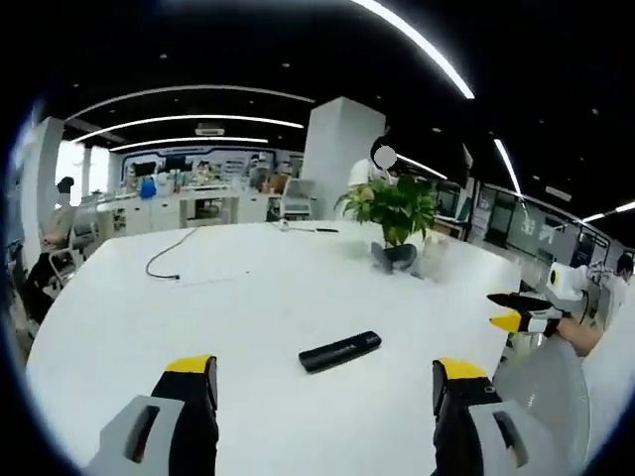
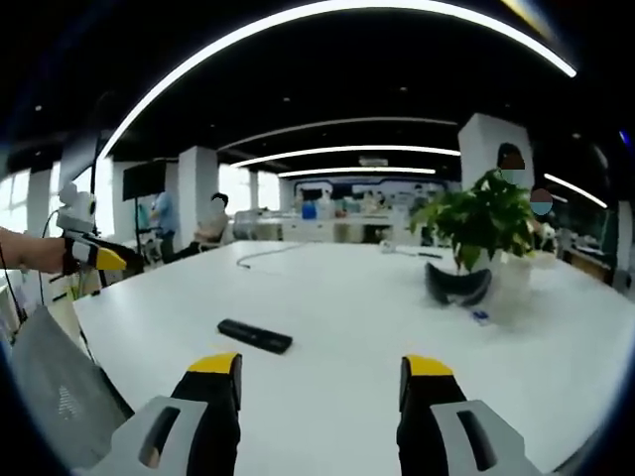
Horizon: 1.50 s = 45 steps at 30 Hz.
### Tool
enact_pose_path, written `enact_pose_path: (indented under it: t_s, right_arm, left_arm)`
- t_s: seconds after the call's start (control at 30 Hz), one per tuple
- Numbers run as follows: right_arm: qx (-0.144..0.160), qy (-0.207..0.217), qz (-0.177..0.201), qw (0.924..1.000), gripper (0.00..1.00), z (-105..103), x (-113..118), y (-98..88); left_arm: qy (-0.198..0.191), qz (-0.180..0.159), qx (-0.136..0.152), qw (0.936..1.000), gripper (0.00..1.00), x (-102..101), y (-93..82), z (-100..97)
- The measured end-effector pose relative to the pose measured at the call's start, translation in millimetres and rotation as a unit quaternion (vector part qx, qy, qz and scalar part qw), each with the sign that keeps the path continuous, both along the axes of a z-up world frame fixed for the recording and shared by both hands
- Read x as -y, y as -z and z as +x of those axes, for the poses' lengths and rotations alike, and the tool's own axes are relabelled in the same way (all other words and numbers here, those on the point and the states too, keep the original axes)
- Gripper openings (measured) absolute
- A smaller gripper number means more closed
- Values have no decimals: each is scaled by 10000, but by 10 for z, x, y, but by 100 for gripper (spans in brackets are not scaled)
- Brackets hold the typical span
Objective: Press the specified remote control buttons in sequence, fully releasing each button before pressing the next.
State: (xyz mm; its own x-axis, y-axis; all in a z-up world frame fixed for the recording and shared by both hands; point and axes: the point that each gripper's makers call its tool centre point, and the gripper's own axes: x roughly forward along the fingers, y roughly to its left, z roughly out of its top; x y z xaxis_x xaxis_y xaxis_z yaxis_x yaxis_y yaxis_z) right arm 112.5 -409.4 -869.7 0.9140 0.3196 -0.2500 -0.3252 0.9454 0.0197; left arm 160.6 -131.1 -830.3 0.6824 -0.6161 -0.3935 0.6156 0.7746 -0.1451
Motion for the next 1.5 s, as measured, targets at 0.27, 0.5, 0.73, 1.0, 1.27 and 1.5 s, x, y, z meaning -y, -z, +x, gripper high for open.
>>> enact_pose_path:
  t_s: [0.27,0.5,0.73,1.0,1.27,1.5]
  right_arm:
    - [-92,-29,32,9999,60,1,-16,29]
    - [-122,0,67,9999,59,7,-1,43]
    - [-260,-95,64,9996,59,10,-31,98]
    - [-381,-175,24,9991,58,6,-50,146]
    - [-423,-157,76,9990,57,-3,-47,160]
    - [-485,-292,196,9982,55,-23,-104,171]
  left_arm:
    - [1128,555,-465,9910,91,379,271,249]
    - [1824,1099,-904,9729,90,632,675,368]
    - [2038,1519,-1038,9616,86,681,1005,522]
    - [2048,1642,-1100,9586,83,628,1171,642]
    - [2221,1979,-1107,9483,81,672,1278,776]
    - [2826,2657,-1051,9157,80,679,1336,805]
